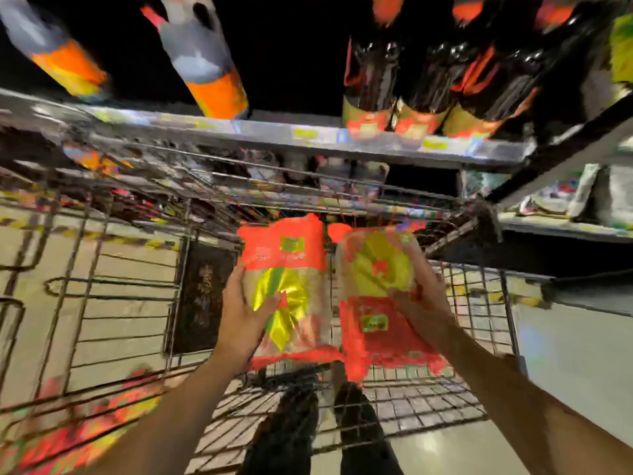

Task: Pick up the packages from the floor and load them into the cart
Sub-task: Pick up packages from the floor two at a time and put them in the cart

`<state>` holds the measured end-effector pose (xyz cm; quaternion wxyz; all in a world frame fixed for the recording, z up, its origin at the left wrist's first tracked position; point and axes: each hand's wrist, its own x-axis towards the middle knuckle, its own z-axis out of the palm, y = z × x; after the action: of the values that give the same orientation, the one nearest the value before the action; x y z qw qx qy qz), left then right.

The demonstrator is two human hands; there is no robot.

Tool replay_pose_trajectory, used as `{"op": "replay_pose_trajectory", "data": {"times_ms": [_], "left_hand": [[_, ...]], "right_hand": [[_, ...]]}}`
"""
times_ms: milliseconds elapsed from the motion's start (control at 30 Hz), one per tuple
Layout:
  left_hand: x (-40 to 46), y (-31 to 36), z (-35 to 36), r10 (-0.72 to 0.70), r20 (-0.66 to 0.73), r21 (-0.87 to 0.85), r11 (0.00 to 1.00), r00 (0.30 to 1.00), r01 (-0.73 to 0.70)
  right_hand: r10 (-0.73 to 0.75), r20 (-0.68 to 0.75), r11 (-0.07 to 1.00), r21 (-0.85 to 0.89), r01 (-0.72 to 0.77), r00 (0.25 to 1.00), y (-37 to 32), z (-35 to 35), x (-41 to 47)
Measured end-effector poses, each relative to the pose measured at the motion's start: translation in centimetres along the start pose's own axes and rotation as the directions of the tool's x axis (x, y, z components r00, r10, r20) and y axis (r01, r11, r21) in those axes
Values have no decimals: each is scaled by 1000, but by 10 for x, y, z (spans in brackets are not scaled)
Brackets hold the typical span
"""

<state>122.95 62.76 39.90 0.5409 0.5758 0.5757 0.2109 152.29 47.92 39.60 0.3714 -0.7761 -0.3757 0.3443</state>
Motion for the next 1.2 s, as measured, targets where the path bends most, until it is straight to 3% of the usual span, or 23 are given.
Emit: {"op": "replay_pose_trajectory", "data": {"times_ms": [167,367,433,533,700,800,900,1000,1100,1200], "left_hand": [[22,-49,39,-32,-4,42,999,999,32],[49,-100,57,-69,185,148,988,980,42],[51,-112,70,-57,210,126,992,976,30],[55,-122,91,-161,131,71,986,978,153],[49,-142,104,-95,50,122,989,994,88],[54,-161,104,-157,75,167,976,985,142],[61,-147,102,-259,121,278,936,958,217],[68,-130,94,-356,126,402,872,926,281],[58,-77,83,-321,102,510,830,942,227],[40,-14,62,-285,84,578,795,955,186]], "right_hand": [[171,-34,985,0,-171,985,57,28,19],[293,39,952,77,-295,955,105,45,30],[313,56,949,21,-315,948,113,47,32],[305,49,950,-89,-300,951,121,50,32],[273,59,946,-200,-256,960,132,63,33],[316,31,933,-189,-305,948,135,66,36],[308,40,930,-223,-292,950,139,66,36],[387,-11,873,-319,-370,922,135,62,40],[289,-20,882,-384,-274,957,107,56,34],[219,-86,932,-277,-235,972,47,43,23]]}}
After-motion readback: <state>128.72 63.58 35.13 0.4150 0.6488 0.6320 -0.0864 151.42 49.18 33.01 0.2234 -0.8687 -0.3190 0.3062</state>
